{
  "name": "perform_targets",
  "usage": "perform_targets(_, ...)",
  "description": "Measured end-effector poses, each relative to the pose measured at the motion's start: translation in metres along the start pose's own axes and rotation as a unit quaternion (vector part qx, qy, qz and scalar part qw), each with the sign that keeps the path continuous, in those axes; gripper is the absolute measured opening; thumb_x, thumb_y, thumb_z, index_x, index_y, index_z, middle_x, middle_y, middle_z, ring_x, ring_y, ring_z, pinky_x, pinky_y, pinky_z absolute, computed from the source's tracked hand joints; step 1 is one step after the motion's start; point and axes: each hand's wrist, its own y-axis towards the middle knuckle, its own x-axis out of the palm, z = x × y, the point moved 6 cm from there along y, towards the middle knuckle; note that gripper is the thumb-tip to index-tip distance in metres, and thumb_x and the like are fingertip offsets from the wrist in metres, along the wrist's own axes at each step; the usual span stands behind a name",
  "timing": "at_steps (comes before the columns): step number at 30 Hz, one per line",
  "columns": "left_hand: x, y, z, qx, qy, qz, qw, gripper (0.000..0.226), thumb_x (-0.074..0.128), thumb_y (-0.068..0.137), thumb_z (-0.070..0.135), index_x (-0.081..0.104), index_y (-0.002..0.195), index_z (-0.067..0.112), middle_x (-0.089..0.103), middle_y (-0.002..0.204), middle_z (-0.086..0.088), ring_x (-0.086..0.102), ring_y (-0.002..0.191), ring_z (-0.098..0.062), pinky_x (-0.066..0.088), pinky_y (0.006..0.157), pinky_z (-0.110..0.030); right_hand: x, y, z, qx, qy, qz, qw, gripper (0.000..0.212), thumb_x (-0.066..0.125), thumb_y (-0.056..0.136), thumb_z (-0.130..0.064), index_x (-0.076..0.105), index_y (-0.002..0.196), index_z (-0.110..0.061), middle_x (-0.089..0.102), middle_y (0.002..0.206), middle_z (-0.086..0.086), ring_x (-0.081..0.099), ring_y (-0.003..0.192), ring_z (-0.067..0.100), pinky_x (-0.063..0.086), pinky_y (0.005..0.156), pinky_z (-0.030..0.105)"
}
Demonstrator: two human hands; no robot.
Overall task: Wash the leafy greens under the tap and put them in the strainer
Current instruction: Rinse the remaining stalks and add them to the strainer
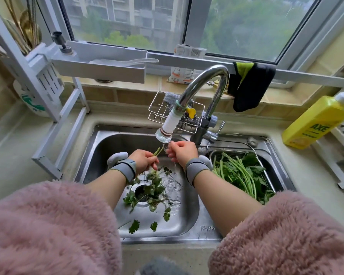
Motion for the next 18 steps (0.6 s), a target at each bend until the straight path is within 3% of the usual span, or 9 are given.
perform_targets(2, -0.012, 0.000, -0.010, -0.001, 0.041, 0.040, 0.998, 0.031, 0.049, 0.094, 0.008, 0.063, 0.067, 0.012, 0.061, 0.043, 0.007, 0.041, 0.052, -0.012, 0.033, 0.052, -0.021, 0.005, 0.002, 0.018, 0.000, -0.122, -0.002, 0.993, 0.029, 0.052, 0.091, -0.017, 0.065, 0.066, -0.014, 0.069, 0.077, 0.010, 0.060, 0.067, 0.020, 0.054, 0.071, 0.036)
perform_targets(3, -0.020, -0.001, -0.018, -0.006, 0.055, 0.059, 0.997, 0.029, 0.049, 0.094, 0.009, 0.063, 0.068, 0.012, 0.061, 0.042, 0.009, 0.040, 0.049, -0.010, 0.032, 0.049, -0.020, 0.020, -0.001, 0.028, -0.004, -0.223, -0.050, 0.974, 0.024, 0.052, 0.090, -0.017, 0.069, 0.075, -0.011, 0.071, 0.088, 0.013, 0.063, 0.079, 0.024, 0.053, 0.081, 0.037)
perform_targets(6, -0.034, -0.004, -0.030, -0.011, 0.081, 0.093, 0.992, 0.022, 0.048, 0.093, 0.008, 0.063, 0.077, 0.008, 0.061, 0.047, 0.008, 0.039, 0.030, -0.003, 0.028, 0.034, -0.010, 0.074, -0.020, 0.066, -0.039, -0.458, -0.238, 0.855, 0.025, 0.052, 0.092, -0.016, 0.066, 0.113, -0.011, 0.065, 0.116, 0.012, 0.060, 0.107, 0.028, 0.046, 0.092, 0.031)
perform_targets(8, -0.048, 0.000, -0.045, -0.009, 0.079, 0.105, 0.991, 0.023, 0.048, 0.094, 0.008, 0.062, 0.076, 0.008, 0.060, 0.056, 0.000, 0.043, 0.033, -0.003, 0.030, 0.032, -0.009, 0.122, -0.029, 0.092, -0.057, -0.511, -0.331, 0.792, 0.032, 0.049, 0.093, -0.010, 0.058, 0.124, -0.013, 0.060, 0.123, 0.012, 0.057, 0.111, 0.029, 0.047, 0.092, 0.034)
perform_targets(10, -0.053, 0.005, -0.050, 0.001, 0.072, 0.110, 0.991, 0.026, 0.049, 0.094, 0.006, 0.061, 0.071, 0.008, 0.056, 0.057, -0.004, 0.051, 0.041, -0.005, 0.035, 0.037, -0.007, 0.145, -0.034, 0.110, -0.074, -0.554, -0.374, 0.740, 0.041, 0.047, 0.093, -0.002, 0.050, 0.132, -0.012, 0.050, 0.131, 0.014, 0.052, 0.118, 0.032, 0.047, 0.094, 0.037)
perform_targets(13, -0.066, 0.014, -0.070, 0.004, 0.050, 0.121, 0.991, 0.024, 0.049, 0.093, 0.004, 0.060, 0.072, 0.004, 0.053, 0.057, -0.006, 0.049, 0.033, 0.003, 0.036, 0.040, -0.005, 0.186, -0.026, 0.146, -0.087, -0.607, -0.416, 0.671, 0.054, 0.048, 0.090, 0.003, 0.038, 0.140, -0.015, 0.025, 0.146, 0.013, 0.039, 0.129, 0.037, 0.041, 0.101, 0.043)
perform_targets(15, -0.071, 0.019, -0.085, 0.004, 0.041, 0.133, 0.990, 0.023, 0.049, 0.093, 0.004, 0.061, 0.073, 0.004, 0.054, 0.053, -0.004, 0.047, 0.031, 0.003, 0.035, 0.040, -0.004, 0.203, -0.018, 0.172, -0.070, -0.644, -0.425, 0.632, 0.053, 0.048, 0.092, -0.011, 0.032, 0.142, -0.019, 0.015, 0.152, 0.009, 0.033, 0.133, 0.039, 0.038, 0.104, 0.049)
perform_targets(18, -0.079, 0.024, -0.106, -0.001, 0.017, 0.153, 0.988, 0.023, 0.048, 0.093, 0.004, 0.062, 0.074, 0.003, 0.052, 0.039, 0.005, 0.050, 0.034, 0.000, 0.036, 0.042, -0.005, 0.222, -0.009, 0.190, -0.138, -0.652, -0.416, 0.619, 0.046, 0.031, 0.100, -0.032, 0.025, 0.145, -0.021, 0.026, 0.149, 0.007, 0.030, 0.136, 0.032, 0.029, 0.110, 0.041)
